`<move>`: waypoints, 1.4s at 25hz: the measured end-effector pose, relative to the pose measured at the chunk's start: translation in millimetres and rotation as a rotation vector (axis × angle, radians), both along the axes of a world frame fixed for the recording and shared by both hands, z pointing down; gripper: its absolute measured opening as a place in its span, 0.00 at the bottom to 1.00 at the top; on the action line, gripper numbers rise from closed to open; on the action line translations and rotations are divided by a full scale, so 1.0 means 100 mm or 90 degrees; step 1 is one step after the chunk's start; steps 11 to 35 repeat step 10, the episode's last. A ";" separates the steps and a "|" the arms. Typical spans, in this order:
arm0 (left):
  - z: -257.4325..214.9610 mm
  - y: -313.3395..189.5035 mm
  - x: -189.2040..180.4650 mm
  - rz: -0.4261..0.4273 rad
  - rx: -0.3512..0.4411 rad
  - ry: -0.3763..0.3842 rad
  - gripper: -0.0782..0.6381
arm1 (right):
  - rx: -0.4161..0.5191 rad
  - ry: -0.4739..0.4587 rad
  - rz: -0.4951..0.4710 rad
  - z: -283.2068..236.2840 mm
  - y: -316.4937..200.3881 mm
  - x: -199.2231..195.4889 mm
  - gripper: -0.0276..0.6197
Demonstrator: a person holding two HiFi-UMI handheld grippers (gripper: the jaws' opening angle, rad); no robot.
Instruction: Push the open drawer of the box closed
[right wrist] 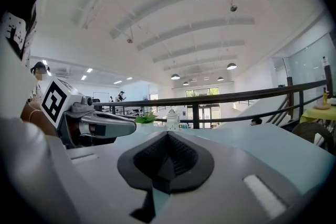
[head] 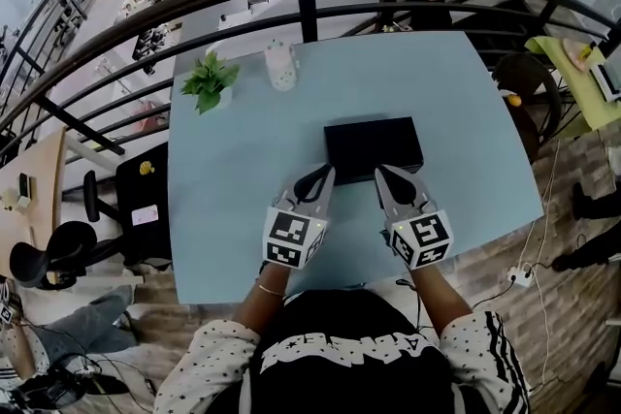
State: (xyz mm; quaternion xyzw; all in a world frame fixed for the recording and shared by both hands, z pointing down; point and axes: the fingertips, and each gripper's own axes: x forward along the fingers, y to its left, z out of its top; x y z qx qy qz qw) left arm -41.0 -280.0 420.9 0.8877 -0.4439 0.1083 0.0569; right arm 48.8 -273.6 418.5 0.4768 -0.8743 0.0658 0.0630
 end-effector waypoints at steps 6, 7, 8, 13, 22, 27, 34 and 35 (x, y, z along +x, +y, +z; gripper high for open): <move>-0.01 0.01 0.03 0.001 0.001 0.000 0.11 | 0.000 -0.001 0.004 0.00 0.02 0.05 0.04; -0.01 0.01 0.03 0.001 0.001 0.001 0.11 | 0.000 0.000 0.004 0.00 0.02 0.05 0.04; -0.01 0.01 0.03 0.000 0.002 0.002 0.11 | 0.000 0.000 0.005 0.00 0.02 0.05 0.04; -0.02 0.00 0.02 0.000 0.005 0.004 0.11 | 0.001 0.001 0.005 0.01 0.02 0.04 0.04; -0.02 0.00 0.02 0.000 0.005 0.004 0.11 | 0.001 0.001 0.005 0.01 0.02 0.04 0.04; -0.02 0.00 0.02 0.000 0.005 0.004 0.11 | 0.001 0.001 0.005 0.01 0.02 0.04 0.04; -0.02 0.00 0.02 0.000 0.005 0.004 0.11 | 0.001 0.001 0.005 0.01 0.02 0.04 0.04; -0.02 0.00 0.02 0.000 0.005 0.004 0.11 | 0.001 0.001 0.005 0.01 0.02 0.04 0.04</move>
